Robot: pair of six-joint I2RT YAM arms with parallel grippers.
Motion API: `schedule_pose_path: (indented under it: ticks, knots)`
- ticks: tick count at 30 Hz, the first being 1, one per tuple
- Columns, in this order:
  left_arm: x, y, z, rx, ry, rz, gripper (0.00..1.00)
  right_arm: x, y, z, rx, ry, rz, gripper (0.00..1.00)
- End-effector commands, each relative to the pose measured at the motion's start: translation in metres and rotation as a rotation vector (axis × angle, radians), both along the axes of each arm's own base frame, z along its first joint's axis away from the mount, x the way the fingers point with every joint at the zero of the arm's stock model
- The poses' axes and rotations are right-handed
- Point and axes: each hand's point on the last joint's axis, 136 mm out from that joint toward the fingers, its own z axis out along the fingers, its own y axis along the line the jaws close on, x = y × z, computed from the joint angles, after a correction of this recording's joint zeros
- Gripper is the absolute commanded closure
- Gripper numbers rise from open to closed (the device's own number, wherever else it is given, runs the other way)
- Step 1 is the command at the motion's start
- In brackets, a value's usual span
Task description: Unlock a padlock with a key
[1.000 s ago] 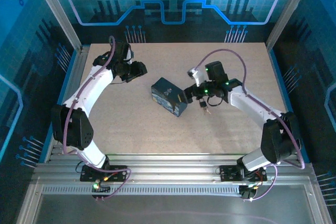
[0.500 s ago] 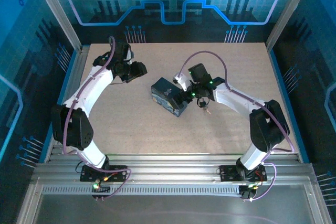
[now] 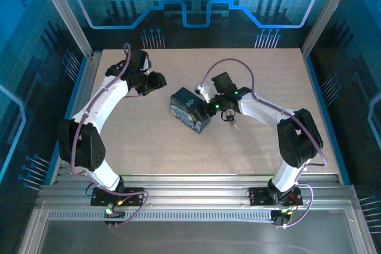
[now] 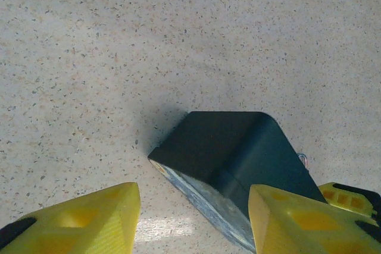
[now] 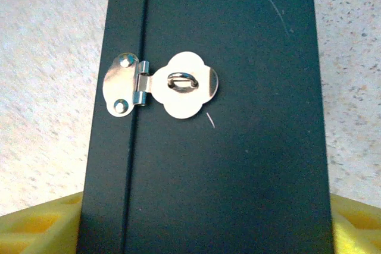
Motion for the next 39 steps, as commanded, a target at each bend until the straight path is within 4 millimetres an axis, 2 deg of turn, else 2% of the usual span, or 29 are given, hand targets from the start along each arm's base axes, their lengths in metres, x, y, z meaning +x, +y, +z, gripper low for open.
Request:
schedule_pose_path:
  ticks: [1,5,8,11,14,16,19,23,26,31,34,36,37,39]
  knots:
    - [-0.007,0.001,0.011,-0.018,-0.021,-0.019,0.48,0.014,0.002,0.008,0.308,0.21,-0.132,0.26]
    - [-0.008,-0.005,0.01,-0.037,-0.014,-0.037,0.48,0.028,0.001,-0.01,0.535,0.442,-0.294,0.23]
    - [-0.009,-0.009,0.006,-0.036,-0.005,-0.044,0.48,0.035,0.001,-0.033,0.614,0.58,-0.388,0.22]
    - [-0.009,-0.012,0.002,-0.037,0.005,-0.051,0.48,0.037,0.002,-0.046,0.615,0.603,-0.415,0.19]
    - [-0.009,-0.012,0.001,-0.032,0.008,-0.047,0.48,0.035,0.001,-0.052,0.54,0.571,-0.396,0.12]
    - [-0.008,-0.011,0.002,-0.03,0.004,-0.044,0.48,0.033,0.0,-0.052,0.496,0.534,-0.381,0.01]
    - [-0.007,-0.012,0.002,-0.032,0.005,-0.043,0.48,0.031,-0.007,-0.057,0.405,0.499,-0.388,0.0]
    - [-0.006,-0.013,0.001,-0.037,0.008,-0.045,0.48,0.023,-0.019,-0.068,0.099,0.357,-0.352,0.0]
    - [-0.004,-0.012,0.0,-0.034,0.008,-0.044,0.48,0.016,-0.019,-0.071,-0.047,0.304,-0.297,0.0]
    - [-0.004,-0.011,-0.004,-0.025,0.013,-0.036,0.48,0.015,-0.005,-0.059,0.008,0.294,-0.27,0.0]
    - [-0.004,-0.003,-0.011,0.025,0.018,-0.025,0.49,0.007,0.015,-0.04,0.043,0.242,-0.182,0.0]
    - [-0.005,0.001,-0.013,0.048,0.016,-0.021,0.49,-0.005,0.034,-0.017,0.152,0.225,-0.073,0.0]
    - [-0.005,0.003,-0.014,0.055,0.013,-0.015,0.49,-0.006,0.037,-0.008,0.219,0.237,-0.056,0.0]
    - [-0.005,0.006,-0.015,0.066,0.013,-0.004,0.47,0.004,0.026,0.002,0.286,0.249,-0.105,0.0]
